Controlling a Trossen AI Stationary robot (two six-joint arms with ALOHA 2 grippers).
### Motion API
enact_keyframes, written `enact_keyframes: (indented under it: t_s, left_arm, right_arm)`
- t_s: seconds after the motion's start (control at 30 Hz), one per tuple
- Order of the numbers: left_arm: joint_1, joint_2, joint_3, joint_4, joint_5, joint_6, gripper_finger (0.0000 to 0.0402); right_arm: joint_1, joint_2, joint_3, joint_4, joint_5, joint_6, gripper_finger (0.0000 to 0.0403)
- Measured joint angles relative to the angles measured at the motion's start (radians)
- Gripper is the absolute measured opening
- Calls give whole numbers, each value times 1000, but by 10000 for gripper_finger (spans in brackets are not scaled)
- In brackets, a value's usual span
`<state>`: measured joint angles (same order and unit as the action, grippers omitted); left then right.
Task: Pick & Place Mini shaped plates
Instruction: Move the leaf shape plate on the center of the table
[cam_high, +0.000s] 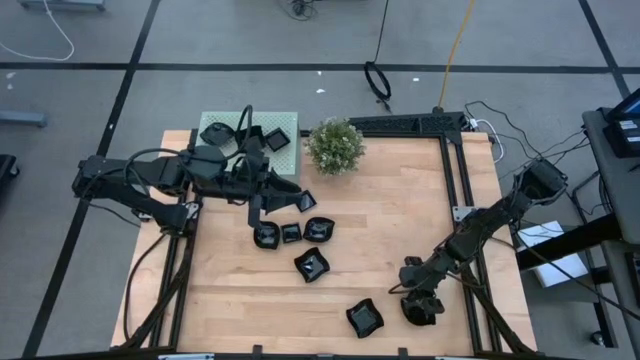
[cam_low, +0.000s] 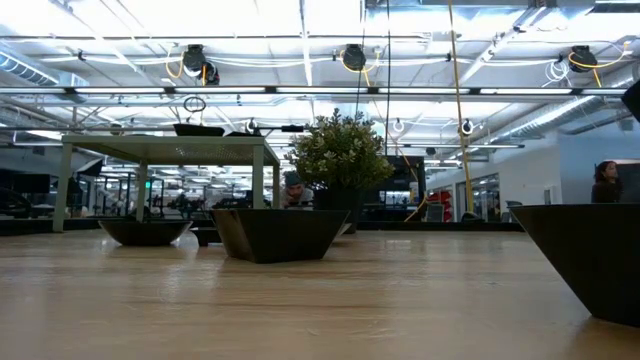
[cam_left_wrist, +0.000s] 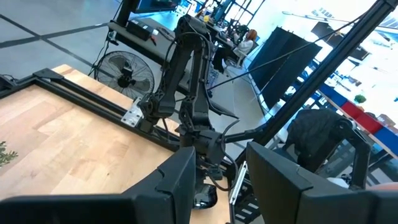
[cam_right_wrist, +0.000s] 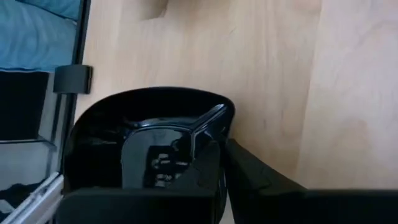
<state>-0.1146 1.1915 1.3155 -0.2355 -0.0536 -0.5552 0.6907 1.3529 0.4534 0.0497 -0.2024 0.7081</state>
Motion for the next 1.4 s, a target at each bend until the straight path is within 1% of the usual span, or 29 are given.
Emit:
enact_keyframes:
  t_s: [0.1, 0.23, 0.4, 0.57, 0.63, 0.73, 0.8, 1.1, 1.4]
  left_arm:
    - [0, 0, 0, 0, 0, 0, 147]
    - [0, 0, 0, 0, 0, 0, 147]
    - [0, 0, 0, 0, 0, 5, 147]
    - [0, 0, 0, 0, 0, 8, 147]
    - [0, 0, 0, 0, 0, 9, 147]
    - [0, 0, 0, 0, 0, 5, 147]
    - [0, 0, 0, 0, -1, -1, 147]
    - [0, 0, 0, 0, -1, -8, 147]
    - [0, 0, 0, 0, -1, -10, 147]
  right_arm:
    - [-5, -4, -1, 29, 29, 22, 2]
    - [-48, -21, -2, 69, 168, 40, 1]
    - [-157, -32, -2, 78, 284, 54, 1]
    - [-301, -30, -2, 105, 362, 17, 0]
    - [-362, -21, -2, 173, 369, 12, 0]
    - [-427, 29, 6, 350, 302, -14, 0]
    - [-442, 82, 37, 415, 275, -53, 0]
    - [-475, 335, 238, 399, 278, -198, 0]
    - [-522, 488, 420, 407, 276, -238, 0]
